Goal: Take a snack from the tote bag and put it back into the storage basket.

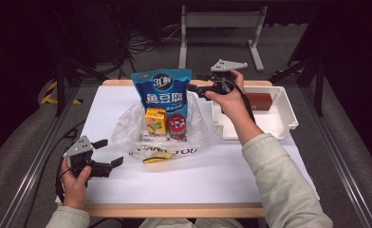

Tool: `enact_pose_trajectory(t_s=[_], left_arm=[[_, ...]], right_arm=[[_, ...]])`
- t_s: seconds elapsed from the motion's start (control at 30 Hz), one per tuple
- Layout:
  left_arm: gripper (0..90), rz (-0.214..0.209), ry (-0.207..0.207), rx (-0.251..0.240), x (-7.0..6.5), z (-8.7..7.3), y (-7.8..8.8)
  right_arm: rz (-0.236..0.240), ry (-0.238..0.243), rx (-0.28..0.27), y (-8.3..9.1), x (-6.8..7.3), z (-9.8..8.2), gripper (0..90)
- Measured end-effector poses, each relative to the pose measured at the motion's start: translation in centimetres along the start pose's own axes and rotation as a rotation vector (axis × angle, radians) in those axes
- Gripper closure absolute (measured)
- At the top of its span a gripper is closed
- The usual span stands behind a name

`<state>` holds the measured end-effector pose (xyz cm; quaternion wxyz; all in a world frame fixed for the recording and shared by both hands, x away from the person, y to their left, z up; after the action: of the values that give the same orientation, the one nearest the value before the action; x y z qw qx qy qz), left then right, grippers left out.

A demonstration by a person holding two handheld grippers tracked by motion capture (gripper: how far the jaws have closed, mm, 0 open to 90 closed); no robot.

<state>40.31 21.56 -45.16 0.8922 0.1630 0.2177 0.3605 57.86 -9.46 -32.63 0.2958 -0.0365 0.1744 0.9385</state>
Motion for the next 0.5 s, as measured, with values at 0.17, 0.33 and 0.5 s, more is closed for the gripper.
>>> enact_pose_trajectory(t_s=[0.17,0.33,0.5], left_arm=[[4.4,0.000,0.000,-0.002,0.0,0.0,0.0],[4.4,0.002,-0.001,0.001,0.1,0.0,0.1],[4.4,0.000,-0.001,-0.001,0.1,0.0,0.1]], right_arm=[[0.019,0.005,-0.007,-1.2,0.3,0.0,34.9],[0.020,0.014,-0.002,-2.0,0.4,-0.2,35.4],[0.027,0.025,0.011,-2.9,0.6,-0.5,36.0]])
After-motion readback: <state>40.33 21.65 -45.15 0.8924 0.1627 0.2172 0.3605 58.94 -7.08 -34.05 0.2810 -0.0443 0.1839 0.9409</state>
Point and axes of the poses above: each handheld gripper's, and its own axes: y roughly backward along the jaws, z roughly out of its top, x roughly to its left, the point moved 8 cm from there along -y, roughly forward along the jaws, and after that the axes turned 11 degrees about y, right-handed, at the moved point
